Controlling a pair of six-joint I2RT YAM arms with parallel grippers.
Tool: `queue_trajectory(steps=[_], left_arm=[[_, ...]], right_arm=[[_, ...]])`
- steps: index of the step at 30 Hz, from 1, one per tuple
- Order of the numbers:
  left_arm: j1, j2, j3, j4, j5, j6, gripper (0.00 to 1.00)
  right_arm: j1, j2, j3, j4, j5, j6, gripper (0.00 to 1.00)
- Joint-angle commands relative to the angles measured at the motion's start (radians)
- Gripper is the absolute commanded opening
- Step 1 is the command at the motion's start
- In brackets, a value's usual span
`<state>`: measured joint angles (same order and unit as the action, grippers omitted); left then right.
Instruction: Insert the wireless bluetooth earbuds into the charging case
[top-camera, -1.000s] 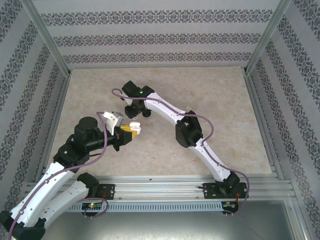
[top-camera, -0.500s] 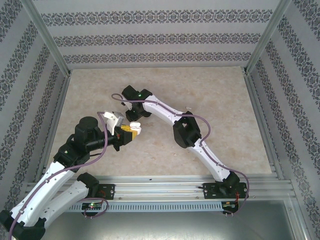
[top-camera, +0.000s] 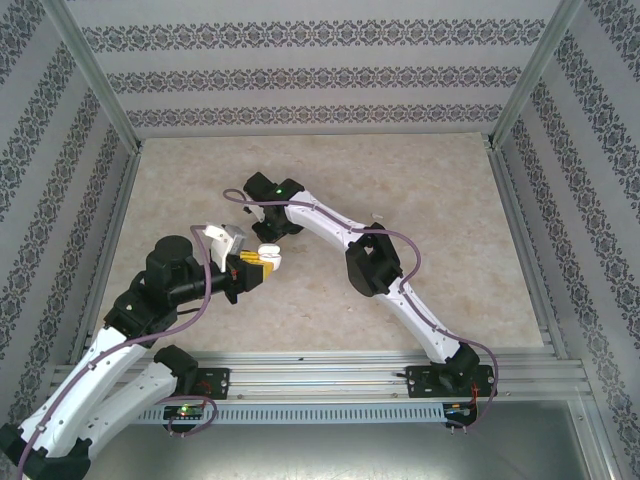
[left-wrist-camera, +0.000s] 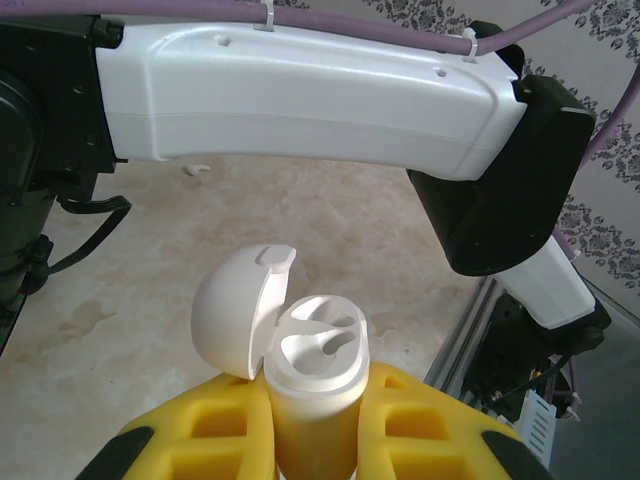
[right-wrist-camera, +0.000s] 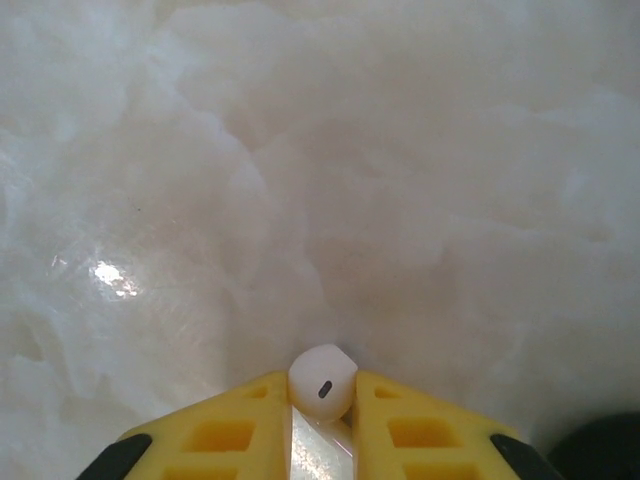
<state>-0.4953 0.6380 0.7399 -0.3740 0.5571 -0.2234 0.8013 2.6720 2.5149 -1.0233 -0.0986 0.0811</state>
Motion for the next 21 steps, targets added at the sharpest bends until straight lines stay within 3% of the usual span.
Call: queue_trajectory(steps=[1,13,21], left_arm=[[0.012,-0.023,-0.010,0.043,0.021,-0.028,0.00],[0.011,0.018,-0.007,0.108,0.058,-0.052,0.00],[-0.007,0.112,-0.023,0.234,0.084,-0.087,0.00]], right_arm=[[0.013,-0.059,-0.073,-0.075,-0.029,0.046,0.17],[-0.037,-0.513,-0.702,0.242,-0.133,0.283,0.17],[-0.245,-0.848,-1.337,0.460,-0.174,0.560,0.19]])
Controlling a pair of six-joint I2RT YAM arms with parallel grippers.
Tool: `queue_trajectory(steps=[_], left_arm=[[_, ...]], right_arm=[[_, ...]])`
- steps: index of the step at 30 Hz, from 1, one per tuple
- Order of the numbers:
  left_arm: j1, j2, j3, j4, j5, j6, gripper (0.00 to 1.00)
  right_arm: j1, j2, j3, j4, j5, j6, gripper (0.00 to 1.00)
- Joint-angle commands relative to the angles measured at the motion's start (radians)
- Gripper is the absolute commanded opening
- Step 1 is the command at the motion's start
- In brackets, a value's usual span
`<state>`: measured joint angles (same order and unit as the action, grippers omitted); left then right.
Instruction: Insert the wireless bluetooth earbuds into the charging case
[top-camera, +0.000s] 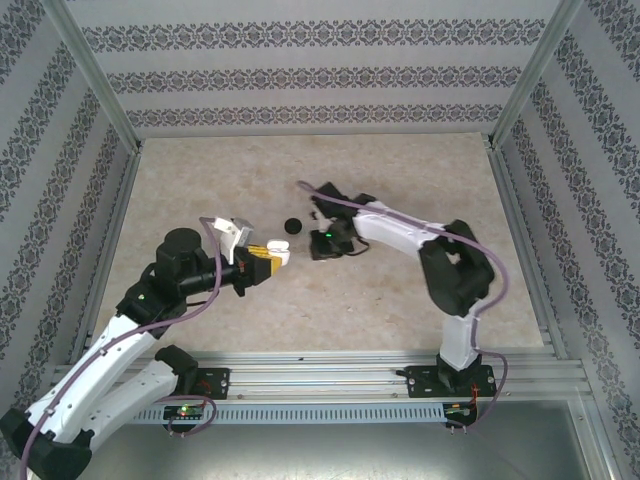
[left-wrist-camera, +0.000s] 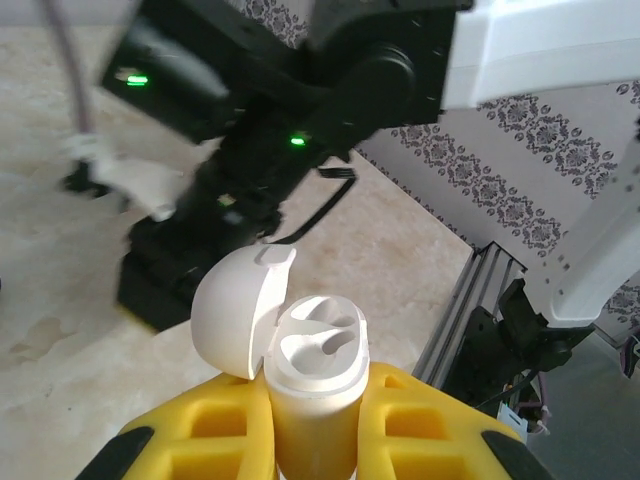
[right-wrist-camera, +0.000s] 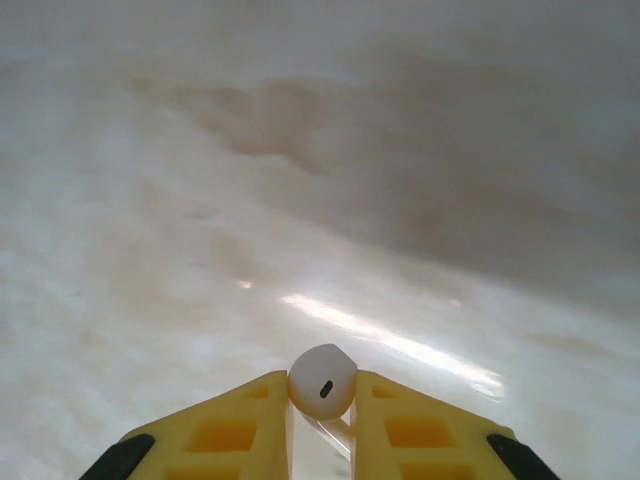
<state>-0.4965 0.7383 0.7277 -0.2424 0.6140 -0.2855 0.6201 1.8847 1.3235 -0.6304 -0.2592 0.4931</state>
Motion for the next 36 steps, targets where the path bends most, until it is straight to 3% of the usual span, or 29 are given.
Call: queue_trajectory(steps=[1,6,12,17,19,25,36], left_arm=[[-0.013,0.027,-0.011,0.115,0.027,-0.024,0.00],[-0.064,0.108,-0.011,0.184,0.017,-0.023,0.00],[-0.141,0.212,0.005,0.263,-0.019,-0.017,0.00],[-0.190,0.260,0.020,0.289,-0.057,-0.010,0.00],[-0.203,0.268,0.016,0.306,-0.071,-0.012,0.00],[-0.231,0.274,0.007,0.322,-0.106,-0.012,0.00],[-0.259,0.280,0.002,0.321,-0.134,-0.011,0.00]], right_arm=[[-0.092,-0.105,-0.218,0.085,-0.011,0.178,0.19],[-0.186,-0.265,-0.444,0.118,0.009,0.253,0.19],[-0.221,-0.287,-0.490,0.068,0.003,0.230,0.24],[-0.235,-0.344,-0.466,-0.011,0.005,0.207,0.46],[-0.244,-0.372,-0.445,-0.048,0.002,0.187,0.49],[-0.254,-0.398,-0.352,-0.162,0.005,0.026,0.49],[-0.203,-0.233,-0.220,-0.311,0.124,-0.104,0.49]])
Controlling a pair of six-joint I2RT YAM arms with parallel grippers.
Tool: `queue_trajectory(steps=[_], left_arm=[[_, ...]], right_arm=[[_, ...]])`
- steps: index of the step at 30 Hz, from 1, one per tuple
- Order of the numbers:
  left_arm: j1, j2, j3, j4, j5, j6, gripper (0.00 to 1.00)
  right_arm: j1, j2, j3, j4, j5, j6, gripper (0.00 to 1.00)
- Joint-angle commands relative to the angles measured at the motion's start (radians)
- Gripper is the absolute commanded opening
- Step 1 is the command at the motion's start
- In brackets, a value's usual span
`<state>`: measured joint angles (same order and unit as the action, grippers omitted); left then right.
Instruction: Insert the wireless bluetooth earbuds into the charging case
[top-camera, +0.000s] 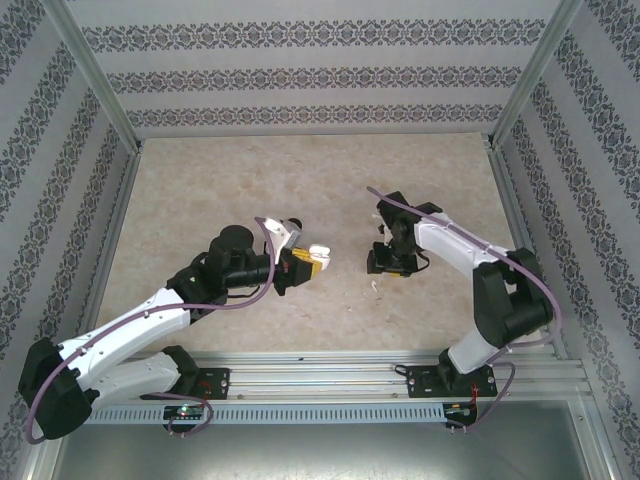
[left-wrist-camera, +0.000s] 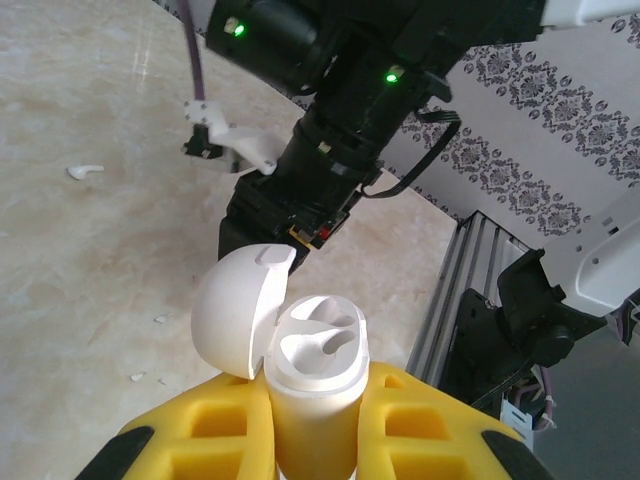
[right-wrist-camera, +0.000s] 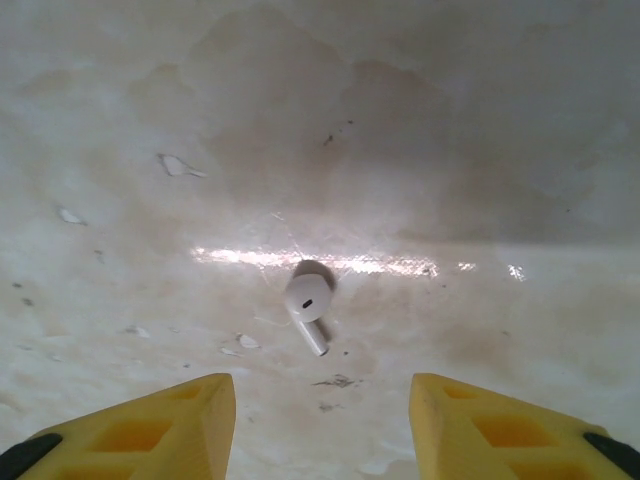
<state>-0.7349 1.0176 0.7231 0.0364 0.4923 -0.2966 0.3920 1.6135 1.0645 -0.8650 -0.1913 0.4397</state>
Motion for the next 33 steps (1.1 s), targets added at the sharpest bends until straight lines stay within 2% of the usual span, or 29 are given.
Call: queue_trajectory(steps=[1,13,33], left_arm=[[-0.024,0.002,0.006,0.039,-0.014,0.000,0.00],[-0.070,-0.004,0.003,0.015,-0.043,0.008,0.00],[-0.080,-0.055,-0.024,-0.008,-0.066,0.004,0.00]], right_arm=[[0.036,0.052,0.047,-0.078,0.058,-0.053,0.49],[0.098,0.179,0.120,-0.068,0.051,-0.036,0.47],[0.104,0.255,0.089,-0.026,0.061,-0.023,0.36]])
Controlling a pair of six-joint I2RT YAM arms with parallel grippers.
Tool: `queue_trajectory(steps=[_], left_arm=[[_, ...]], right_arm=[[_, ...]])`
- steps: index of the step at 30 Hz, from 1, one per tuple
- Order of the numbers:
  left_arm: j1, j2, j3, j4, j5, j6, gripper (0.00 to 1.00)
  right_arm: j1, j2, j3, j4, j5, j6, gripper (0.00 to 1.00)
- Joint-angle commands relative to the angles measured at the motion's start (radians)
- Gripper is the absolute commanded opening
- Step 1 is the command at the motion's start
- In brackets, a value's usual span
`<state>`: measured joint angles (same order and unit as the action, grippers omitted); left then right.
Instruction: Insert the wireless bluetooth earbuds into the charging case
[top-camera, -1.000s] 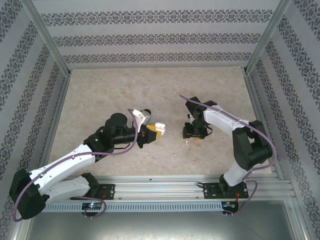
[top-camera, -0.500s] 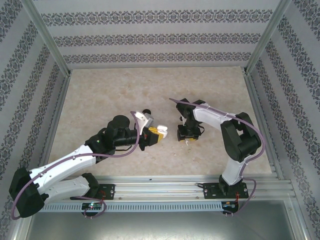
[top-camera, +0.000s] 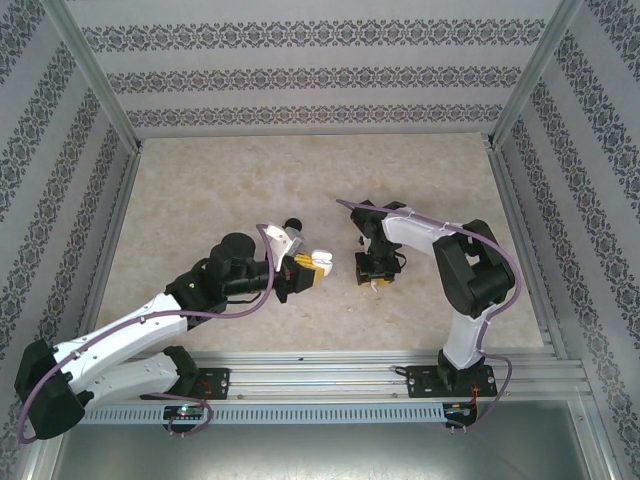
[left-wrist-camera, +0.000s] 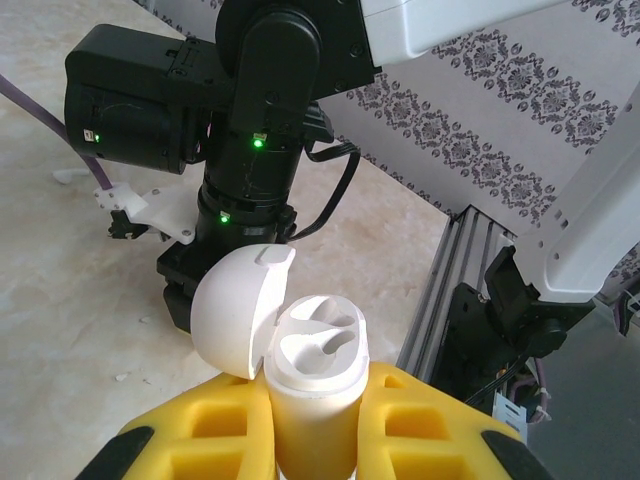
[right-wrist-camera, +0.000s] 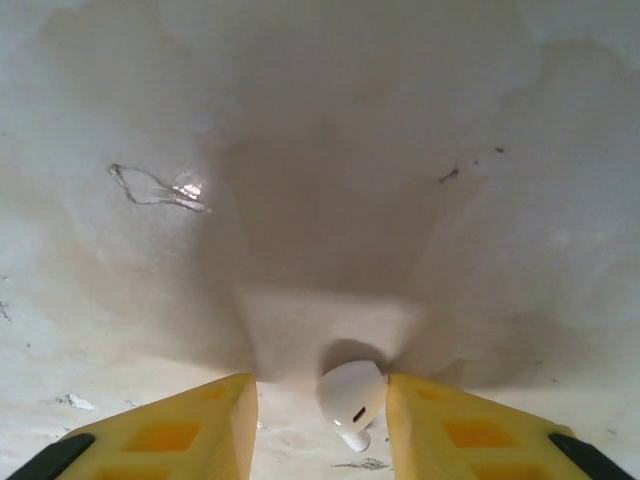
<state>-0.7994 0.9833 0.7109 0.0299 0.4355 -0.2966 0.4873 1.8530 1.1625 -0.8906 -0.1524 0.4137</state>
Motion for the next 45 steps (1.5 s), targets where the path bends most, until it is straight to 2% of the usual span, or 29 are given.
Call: queue_trajectory(steps=[1,8,13,23,29,35,45], left_arm=[[-0.015,-0.020,-0.014,-0.002,-0.008,0.006,0.00],[-0.015,-0.020,-0.020,0.009,-0.004,0.016,0.00],[-0.015,-0.023,-0.045,0.066,0.007,0.033,0.00],[-0.015,-0.012,-0.069,0.182,0.037,0.100,0.00],[-0.015,-0.001,-0.075,0.254,0.031,0.132,0.00],[-0.015,0.058,-0.024,0.280,0.015,0.204,0.00],[-0.015,0.169,0.049,0.367,-0.022,0.218,0.00]], right_arm=[[0.008,0.018,-0.010,0.000,0.022,0.002,0.35],[0.007,0.013,-0.017,0.004,0.018,0.009,0.22],[-0.001,-0.048,-0.029,0.009,0.004,0.029,0.18],[-0.029,-0.285,-0.068,0.025,-0.060,0.102,0.16],[-0.024,-0.512,-0.069,0.051,-0.110,0.209,0.16],[0.040,-0.755,-0.055,0.149,-0.058,0.358,0.12],[0.224,-0.907,-0.004,0.279,0.068,0.510,0.12]])
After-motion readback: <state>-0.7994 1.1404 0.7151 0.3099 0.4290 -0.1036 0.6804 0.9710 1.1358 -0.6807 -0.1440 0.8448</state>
